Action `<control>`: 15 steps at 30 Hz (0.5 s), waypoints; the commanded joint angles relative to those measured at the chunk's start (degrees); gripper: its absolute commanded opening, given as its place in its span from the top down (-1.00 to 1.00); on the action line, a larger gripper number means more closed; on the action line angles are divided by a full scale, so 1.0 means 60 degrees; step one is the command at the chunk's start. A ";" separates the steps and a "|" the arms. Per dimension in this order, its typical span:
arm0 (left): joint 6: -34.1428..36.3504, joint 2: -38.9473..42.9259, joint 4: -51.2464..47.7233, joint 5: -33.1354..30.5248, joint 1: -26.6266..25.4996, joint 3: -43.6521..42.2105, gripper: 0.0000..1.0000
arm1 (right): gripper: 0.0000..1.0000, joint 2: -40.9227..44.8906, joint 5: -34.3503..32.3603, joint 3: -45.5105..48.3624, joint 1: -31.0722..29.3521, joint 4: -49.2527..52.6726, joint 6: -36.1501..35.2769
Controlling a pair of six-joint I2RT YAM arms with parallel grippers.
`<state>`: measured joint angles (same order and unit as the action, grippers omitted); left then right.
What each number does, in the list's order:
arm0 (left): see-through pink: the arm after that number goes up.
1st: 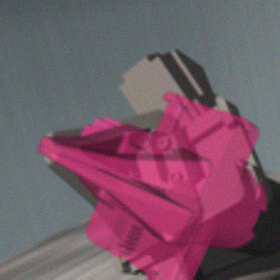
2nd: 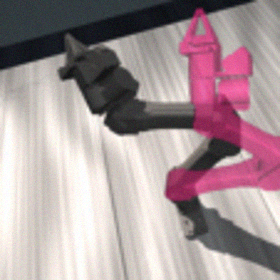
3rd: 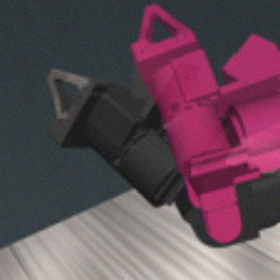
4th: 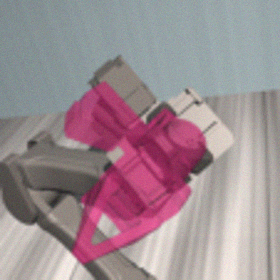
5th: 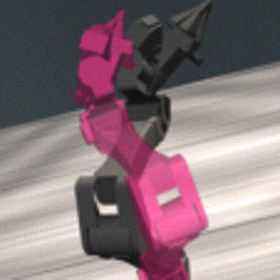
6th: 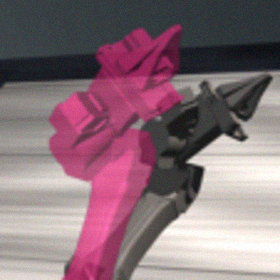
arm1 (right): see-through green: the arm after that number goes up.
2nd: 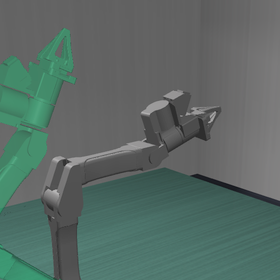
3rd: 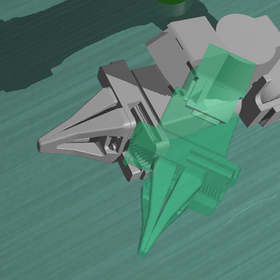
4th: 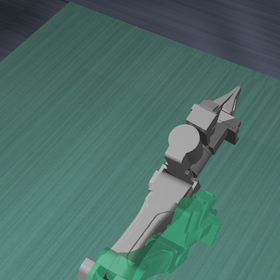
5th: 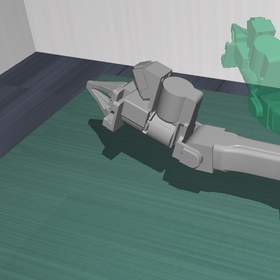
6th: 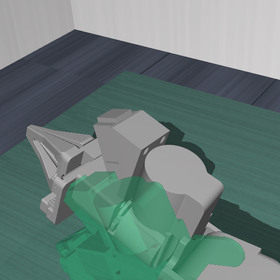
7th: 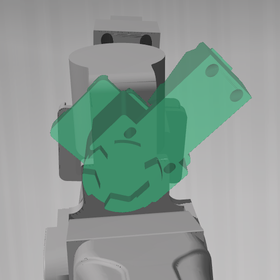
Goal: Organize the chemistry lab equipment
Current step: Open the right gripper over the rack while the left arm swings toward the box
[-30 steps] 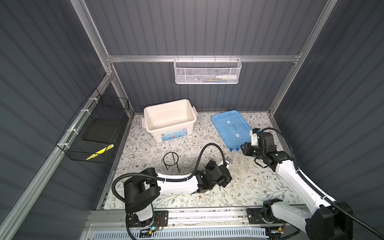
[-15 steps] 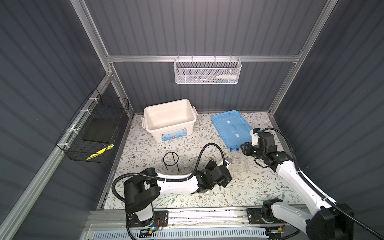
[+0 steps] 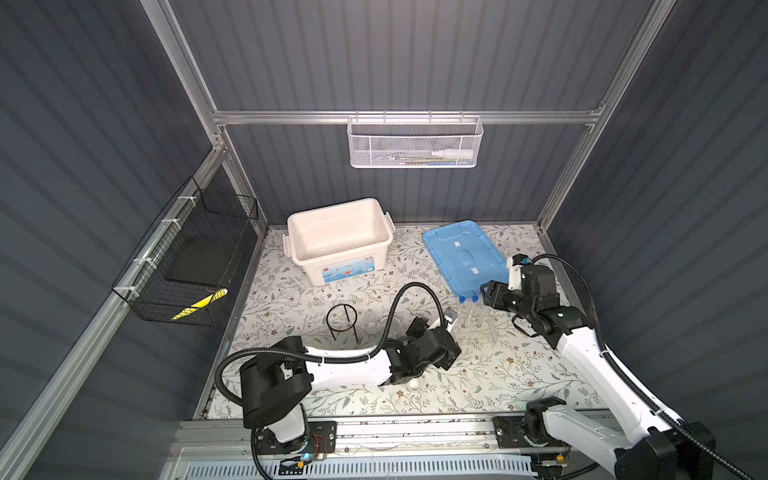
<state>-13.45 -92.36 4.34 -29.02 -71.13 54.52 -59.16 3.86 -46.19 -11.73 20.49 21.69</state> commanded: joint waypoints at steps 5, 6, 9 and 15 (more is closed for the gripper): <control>-0.0605 0.0690 0.0092 -0.0446 0.0345 -0.0083 -1.00 | -0.82 0.0377 -0.0093 0.0164 0.0181 -0.0616 -0.0216; -0.0683 0.0775 0.0043 -0.0534 0.0395 -0.0086 -0.99 | -0.90 0.0444 -0.0127 0.0218 0.0220 -0.0693 -0.0231; -0.0905 0.1028 -0.0061 -0.0725 0.0585 -0.0106 -1.00 | -0.98 0.0610 -0.0015 0.0330 0.0391 -0.0916 -0.0261; -0.1200 0.1289 -0.0794 -0.1418 0.0806 0.0303 -0.99 | -0.98 0.0704 0.0334 0.0342 0.0562 -0.1223 -0.0370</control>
<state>-18.68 -85.49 3.20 -33.93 -66.78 54.63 -55.51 4.58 -44.69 -8.64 15.25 20.45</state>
